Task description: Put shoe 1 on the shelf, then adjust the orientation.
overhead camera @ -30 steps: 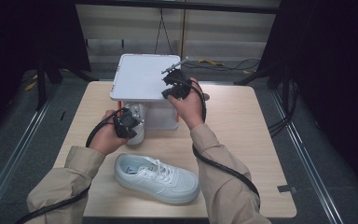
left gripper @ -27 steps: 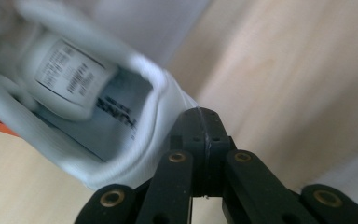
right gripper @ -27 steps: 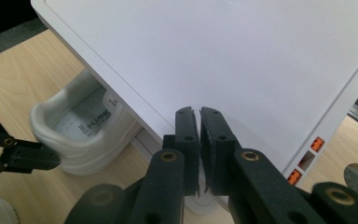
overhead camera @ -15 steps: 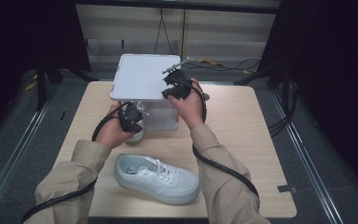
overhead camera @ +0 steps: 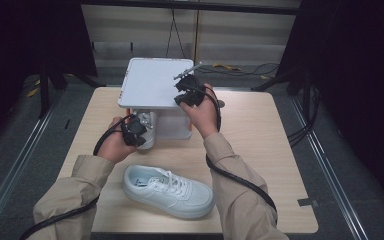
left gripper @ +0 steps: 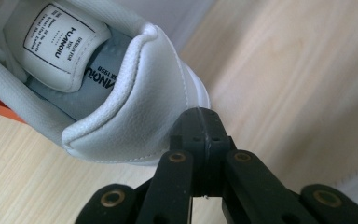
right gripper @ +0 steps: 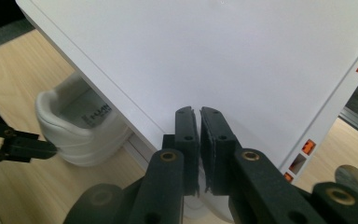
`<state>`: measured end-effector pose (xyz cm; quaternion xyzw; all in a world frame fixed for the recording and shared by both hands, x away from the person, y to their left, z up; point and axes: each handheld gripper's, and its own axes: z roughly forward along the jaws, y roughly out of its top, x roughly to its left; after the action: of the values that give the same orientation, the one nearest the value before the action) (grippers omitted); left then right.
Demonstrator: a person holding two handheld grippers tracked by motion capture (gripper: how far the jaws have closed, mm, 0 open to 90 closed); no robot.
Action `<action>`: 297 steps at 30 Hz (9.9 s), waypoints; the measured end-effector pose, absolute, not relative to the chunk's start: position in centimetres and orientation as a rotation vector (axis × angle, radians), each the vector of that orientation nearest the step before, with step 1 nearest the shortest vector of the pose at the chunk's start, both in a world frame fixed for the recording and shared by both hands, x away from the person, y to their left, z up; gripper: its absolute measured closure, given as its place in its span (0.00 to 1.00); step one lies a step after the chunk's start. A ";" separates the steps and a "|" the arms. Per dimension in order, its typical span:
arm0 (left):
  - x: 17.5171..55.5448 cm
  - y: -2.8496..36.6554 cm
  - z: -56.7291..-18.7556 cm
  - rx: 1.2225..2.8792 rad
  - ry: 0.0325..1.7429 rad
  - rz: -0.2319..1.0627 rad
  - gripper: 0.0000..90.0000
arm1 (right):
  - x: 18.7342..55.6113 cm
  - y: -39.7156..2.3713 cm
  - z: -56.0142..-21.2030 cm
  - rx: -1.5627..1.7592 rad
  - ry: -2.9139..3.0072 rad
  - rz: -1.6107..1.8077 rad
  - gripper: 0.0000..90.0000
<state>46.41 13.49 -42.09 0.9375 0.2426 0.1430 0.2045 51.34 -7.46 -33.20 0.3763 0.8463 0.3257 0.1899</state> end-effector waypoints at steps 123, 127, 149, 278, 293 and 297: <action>41.2 10.5 -43.1 2.867 0.291 -0.031 0.81 | 49.4 -10.3 -31.7 1.108 2.428 0.853 0.71; 41.1 10.8 -42.6 2.842 0.284 -0.042 0.86 | 49.3 -10.3 -31.6 1.100 2.426 0.851 0.71; 41.3 12.4 -42.9 2.791 0.628 0.009 0.81 | 49.5 -9.5 -31.4 1.085 2.433 0.849 0.69; 39.0 13.9 -37.5 2.546 0.885 0.026 0.95 | 52.9 -7.5 -32.4 1.088 2.398 0.810 0.75; 36.9 12.0 -41.4 2.776 0.751 -0.081 1.00 | 52.8 -7.6 -32.5 1.081 2.396 0.816 0.75; 37.0 11.6 -41.3 2.787 0.751 -0.072 1.00 | 52.8 -7.6 -32.5 1.077 2.399 0.816 0.75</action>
<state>36.96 11.64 -41.35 0.9574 0.2580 -0.0248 0.1268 52.82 -7.62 -32.52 0.3838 0.8548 0.2910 0.1931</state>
